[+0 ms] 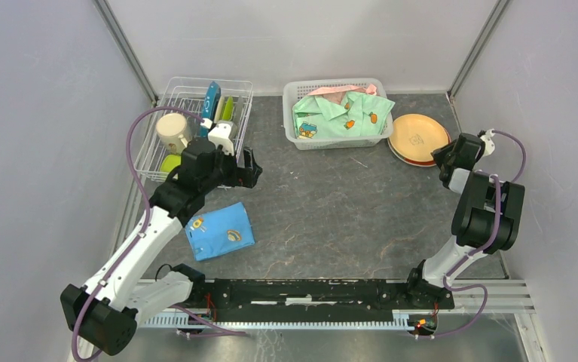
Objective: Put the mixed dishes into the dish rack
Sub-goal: Pick up the plate from the corner of the board, then insert the plate into the dish rack.
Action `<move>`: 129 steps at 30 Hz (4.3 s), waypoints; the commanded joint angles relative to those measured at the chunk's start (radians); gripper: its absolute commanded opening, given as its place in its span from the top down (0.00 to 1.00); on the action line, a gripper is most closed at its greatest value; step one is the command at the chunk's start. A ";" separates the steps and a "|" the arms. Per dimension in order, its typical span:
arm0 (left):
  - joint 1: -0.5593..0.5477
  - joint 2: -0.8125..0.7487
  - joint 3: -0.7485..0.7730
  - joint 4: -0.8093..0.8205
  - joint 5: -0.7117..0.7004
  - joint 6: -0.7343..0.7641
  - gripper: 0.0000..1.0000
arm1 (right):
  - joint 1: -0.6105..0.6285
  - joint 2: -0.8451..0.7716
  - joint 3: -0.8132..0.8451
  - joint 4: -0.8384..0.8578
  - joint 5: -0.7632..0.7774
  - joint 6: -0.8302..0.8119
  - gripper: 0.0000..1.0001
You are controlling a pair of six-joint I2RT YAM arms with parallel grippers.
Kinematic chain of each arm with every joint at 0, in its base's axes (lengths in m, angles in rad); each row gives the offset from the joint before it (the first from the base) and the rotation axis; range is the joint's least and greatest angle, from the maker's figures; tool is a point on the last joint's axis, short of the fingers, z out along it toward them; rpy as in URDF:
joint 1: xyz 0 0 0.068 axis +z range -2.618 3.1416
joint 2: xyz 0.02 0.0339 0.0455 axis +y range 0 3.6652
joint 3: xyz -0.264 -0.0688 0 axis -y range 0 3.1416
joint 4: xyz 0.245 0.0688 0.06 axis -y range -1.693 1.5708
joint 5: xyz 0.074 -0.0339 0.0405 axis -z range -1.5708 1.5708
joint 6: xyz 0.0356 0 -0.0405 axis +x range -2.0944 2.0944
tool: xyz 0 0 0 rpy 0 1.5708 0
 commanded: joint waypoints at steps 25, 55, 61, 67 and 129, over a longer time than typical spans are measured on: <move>-0.006 -0.050 0.007 0.042 -0.059 0.062 0.00 | -0.011 0.128 0.100 -0.040 -0.012 -0.034 0.67; -0.005 -0.023 0.011 0.018 -0.050 0.057 0.00 | -0.035 -0.287 0.010 -0.224 0.121 -0.144 1.00; -0.005 -0.028 0.021 0.020 -0.043 0.057 0.00 | -0.037 -0.400 0.017 -0.326 0.130 -0.194 1.00; -0.007 -0.004 0.035 0.038 0.139 0.064 0.00 | -0.036 -0.534 0.021 -0.422 -0.010 -0.228 1.00; -0.679 0.349 0.112 0.235 -0.080 1.062 0.88 | 0.657 -0.727 -0.149 -0.289 -0.346 -0.023 1.00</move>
